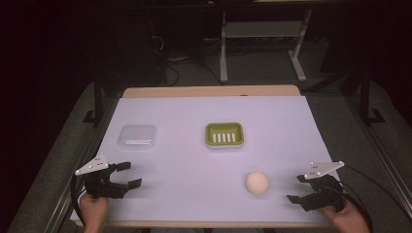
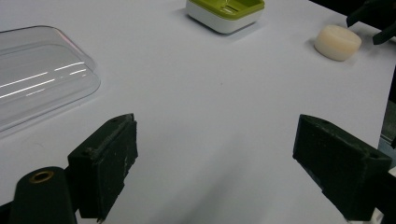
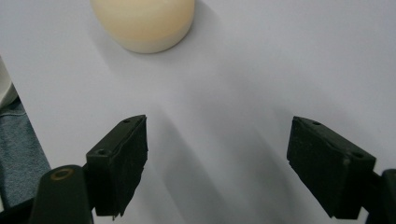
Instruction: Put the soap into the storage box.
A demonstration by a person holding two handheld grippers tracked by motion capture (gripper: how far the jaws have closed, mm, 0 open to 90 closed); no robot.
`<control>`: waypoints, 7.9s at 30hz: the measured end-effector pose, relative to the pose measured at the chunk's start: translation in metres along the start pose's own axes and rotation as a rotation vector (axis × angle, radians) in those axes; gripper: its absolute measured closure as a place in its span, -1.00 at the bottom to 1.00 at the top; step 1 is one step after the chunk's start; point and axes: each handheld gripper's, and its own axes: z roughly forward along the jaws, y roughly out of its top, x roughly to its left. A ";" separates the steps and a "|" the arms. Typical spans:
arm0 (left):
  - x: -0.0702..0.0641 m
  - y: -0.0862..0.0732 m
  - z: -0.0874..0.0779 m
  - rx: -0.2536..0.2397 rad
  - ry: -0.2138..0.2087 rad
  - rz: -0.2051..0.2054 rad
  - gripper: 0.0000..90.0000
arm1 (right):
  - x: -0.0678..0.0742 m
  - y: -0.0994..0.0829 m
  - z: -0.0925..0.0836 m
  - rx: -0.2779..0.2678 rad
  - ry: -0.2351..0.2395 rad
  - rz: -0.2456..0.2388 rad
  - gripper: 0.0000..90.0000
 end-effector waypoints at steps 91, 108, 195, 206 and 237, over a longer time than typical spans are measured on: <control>-0.005 0.003 0.005 0.007 -0.019 0.023 -0.71 | 0.036 0.095 0.073 0.164 0.102 -0.219 -0.48; -0.005 0.002 0.005 0.006 -0.018 0.025 -0.71 | 0.038 0.093 0.072 0.161 0.074 -0.208 -0.47; -0.002 -0.002 0.002 0.000 0.041 -0.002 -0.71 | 0.025 0.179 0.075 0.187 0.140 -0.271 -0.47; -0.002 -0.002 0.002 0.005 0.041 0.001 -0.71 | 0.020 0.190 0.078 0.188 0.141 -0.266 -0.47; -0.002 -0.002 0.001 -0.005 0.041 0.001 -0.71 | 0.014 0.227 0.088 0.202 0.138 -0.282 -0.47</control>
